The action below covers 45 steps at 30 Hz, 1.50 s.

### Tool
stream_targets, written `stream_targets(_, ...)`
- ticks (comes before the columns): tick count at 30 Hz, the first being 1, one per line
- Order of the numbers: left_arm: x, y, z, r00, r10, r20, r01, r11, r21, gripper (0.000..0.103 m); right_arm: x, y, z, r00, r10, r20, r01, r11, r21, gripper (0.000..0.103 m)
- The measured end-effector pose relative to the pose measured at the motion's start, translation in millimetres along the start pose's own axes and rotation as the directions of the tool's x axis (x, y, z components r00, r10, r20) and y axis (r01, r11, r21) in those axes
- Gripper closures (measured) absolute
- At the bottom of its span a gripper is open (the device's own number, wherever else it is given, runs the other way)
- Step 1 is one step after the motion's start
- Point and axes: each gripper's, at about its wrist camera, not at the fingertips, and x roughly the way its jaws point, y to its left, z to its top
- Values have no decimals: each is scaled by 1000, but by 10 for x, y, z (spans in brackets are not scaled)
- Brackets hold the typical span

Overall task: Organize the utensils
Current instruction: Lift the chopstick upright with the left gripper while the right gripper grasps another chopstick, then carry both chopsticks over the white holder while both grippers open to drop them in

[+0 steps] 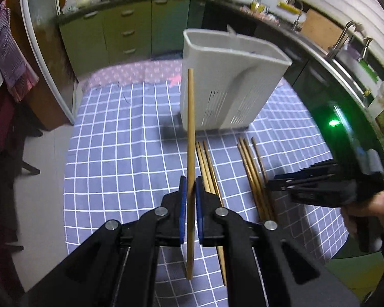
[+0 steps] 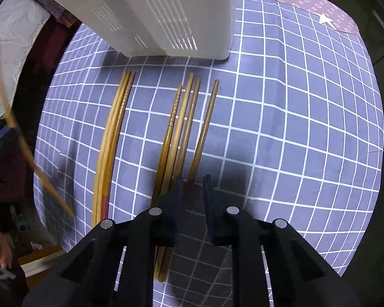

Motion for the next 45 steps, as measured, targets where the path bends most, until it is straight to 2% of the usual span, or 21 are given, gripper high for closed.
stream_targets(3,-106,21,-53,999,-6,48,5,1000,6,96,70,64,39,1000,-15,-19,15,1000,10,86)
stream_targets(8,-190,25,-151,996,-8,84,6,1000,21,96,108,160,75,997,-71,-17,71,997,10,87)
stream_targets(10,-206,36,-169,996,-14,93,12,1000,23,96,116,223,59,993,-120,-4,120,993,0,91)
stream_targets(13,-234,31,-195,994,-18,106,15,999,31,96,135,261,57,991,-135,0,135,991,2,94)
stream_targets(18,-281,-5,-223,993,-24,120,19,999,43,96,15,216,-13,997,-70,28,70,998,11,96)
stream_targets(21,-320,-17,-224,991,-26,135,19,998,52,96,-180,190,-111,995,-35,92,34,999,2,96)
stream_targets(26,-414,-62,-261,987,-30,159,20,998,63,96,-561,125,-322,978,13,209,-8,1000,-27,96)
stream_targets(32,-518,-85,-272,985,-31,172,20,997,69,96,-906,-21,-643,943,44,329,-29,998,-48,96)
stream_targets(37,-563,-93,-263,984,-26,177,13,997,74,96,-1049,-69,-754,928,60,369,-41,997,-59,96)
stream_targets(45,-575,-117,-220,984,-31,178,16,997,81,96,-1106,-60,-784,919,79,386,-53,996,-77,96)
